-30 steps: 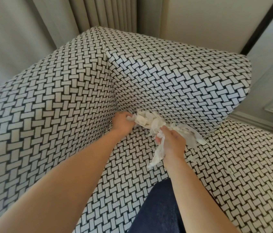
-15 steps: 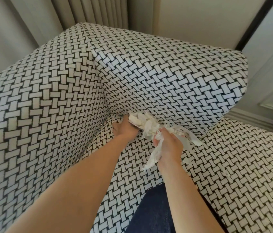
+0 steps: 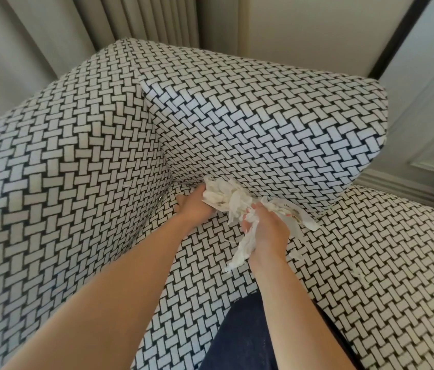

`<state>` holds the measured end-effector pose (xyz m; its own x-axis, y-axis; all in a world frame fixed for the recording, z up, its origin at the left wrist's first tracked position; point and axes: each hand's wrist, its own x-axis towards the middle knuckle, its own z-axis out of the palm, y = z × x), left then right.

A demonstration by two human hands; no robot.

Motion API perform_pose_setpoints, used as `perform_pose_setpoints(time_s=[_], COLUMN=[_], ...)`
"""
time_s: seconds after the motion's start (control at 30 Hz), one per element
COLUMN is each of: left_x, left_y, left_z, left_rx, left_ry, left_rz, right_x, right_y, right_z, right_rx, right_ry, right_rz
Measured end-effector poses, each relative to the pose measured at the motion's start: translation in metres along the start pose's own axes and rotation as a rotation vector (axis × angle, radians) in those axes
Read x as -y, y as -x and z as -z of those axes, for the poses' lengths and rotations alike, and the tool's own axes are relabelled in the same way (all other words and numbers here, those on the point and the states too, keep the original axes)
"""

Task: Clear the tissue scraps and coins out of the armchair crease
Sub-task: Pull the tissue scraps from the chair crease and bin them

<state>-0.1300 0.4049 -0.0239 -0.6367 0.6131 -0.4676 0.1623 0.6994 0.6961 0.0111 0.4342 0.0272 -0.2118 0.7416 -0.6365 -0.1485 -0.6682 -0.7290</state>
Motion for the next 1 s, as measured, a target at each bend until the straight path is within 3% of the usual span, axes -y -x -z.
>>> perform_pose_setpoints(time_s=[0.17,0.4,0.6,0.87,1.0], left_x=[0.008,0.015,0.012,0.019,0.025], left_y=[-0.001,0.012,0.027,0.037,0.043], left_z=[0.008,0.010,0.018,0.015,0.022], left_rx=[0.065,0.050,0.174,0.106,0.124], left_ry=[0.058,0.107,0.217,-0.097,-0.236], left_rz=[0.013,-0.166,-0.191,-0.252,-0.254], right_x=[0.002,0.001,-0.001,-0.001,-0.001], right_y=[-0.002,-0.005,-0.007,-0.005,-0.009], right_z=[0.000,0.004,0.005,0.008,0.010], right_rx=[-0.018,-0.039,-0.047,-0.040,-0.028], right_ry=[-0.021,-0.032,-0.052,-0.061,0.144], right_rz=[-0.005,0.012,0.018,0.020,0.115])
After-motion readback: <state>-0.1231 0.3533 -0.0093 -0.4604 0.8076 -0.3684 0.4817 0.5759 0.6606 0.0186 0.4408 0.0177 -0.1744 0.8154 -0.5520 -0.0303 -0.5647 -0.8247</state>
